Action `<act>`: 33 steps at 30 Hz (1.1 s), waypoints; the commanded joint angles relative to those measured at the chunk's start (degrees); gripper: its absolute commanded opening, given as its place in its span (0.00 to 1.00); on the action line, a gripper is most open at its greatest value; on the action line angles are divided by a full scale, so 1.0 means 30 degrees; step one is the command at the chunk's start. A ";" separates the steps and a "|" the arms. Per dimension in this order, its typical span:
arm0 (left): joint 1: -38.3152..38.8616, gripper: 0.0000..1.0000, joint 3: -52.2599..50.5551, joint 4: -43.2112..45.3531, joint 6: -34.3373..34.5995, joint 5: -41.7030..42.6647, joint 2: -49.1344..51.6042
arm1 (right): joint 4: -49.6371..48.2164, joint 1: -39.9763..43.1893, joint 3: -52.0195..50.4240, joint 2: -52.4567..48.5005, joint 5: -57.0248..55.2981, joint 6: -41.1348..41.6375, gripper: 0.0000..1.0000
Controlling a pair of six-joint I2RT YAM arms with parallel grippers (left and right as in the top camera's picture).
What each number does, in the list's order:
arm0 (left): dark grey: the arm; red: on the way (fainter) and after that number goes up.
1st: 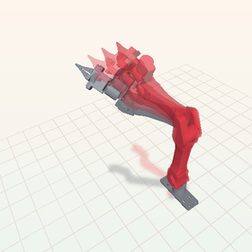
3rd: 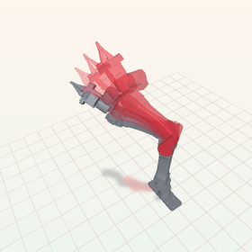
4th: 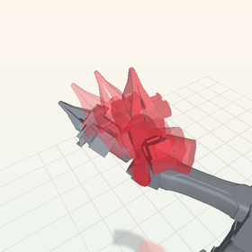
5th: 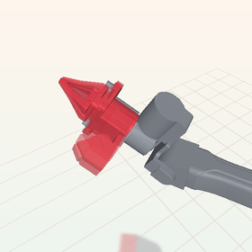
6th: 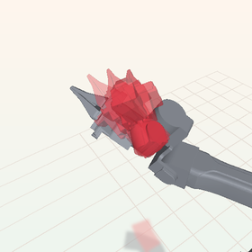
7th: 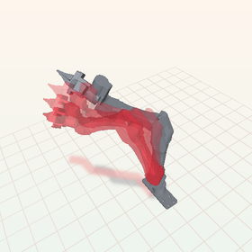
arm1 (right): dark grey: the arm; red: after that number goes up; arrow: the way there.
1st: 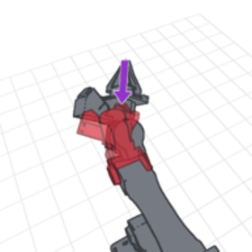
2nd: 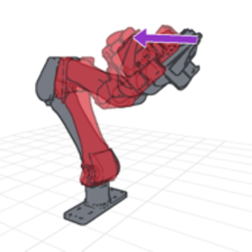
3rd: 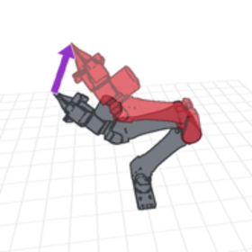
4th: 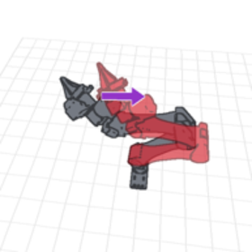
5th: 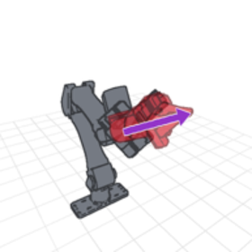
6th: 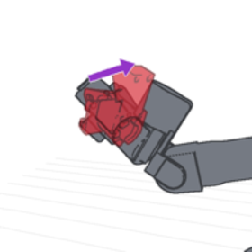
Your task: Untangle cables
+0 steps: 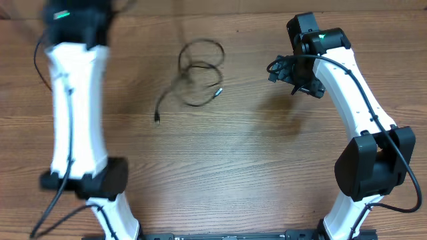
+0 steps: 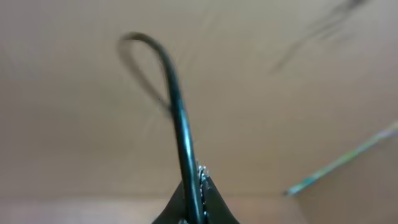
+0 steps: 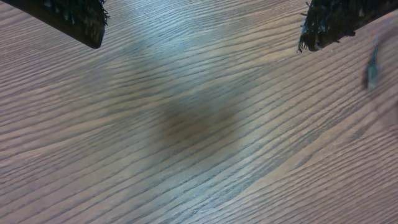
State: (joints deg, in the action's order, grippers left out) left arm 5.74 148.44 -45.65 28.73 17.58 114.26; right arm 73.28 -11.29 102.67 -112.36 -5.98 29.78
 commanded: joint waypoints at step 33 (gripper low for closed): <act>-0.1137 0.04 0.1056 -0.5005 -0.2011 -0.1741 -0.0750 | -0.2820 -0.0619 -0.0029 0.0138 0.9748 -0.1231 1.00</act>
State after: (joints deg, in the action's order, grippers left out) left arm 1.80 152.07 -59.42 26.20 15.57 109.86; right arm 65.58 -12.75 102.61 -112.36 16.60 29.93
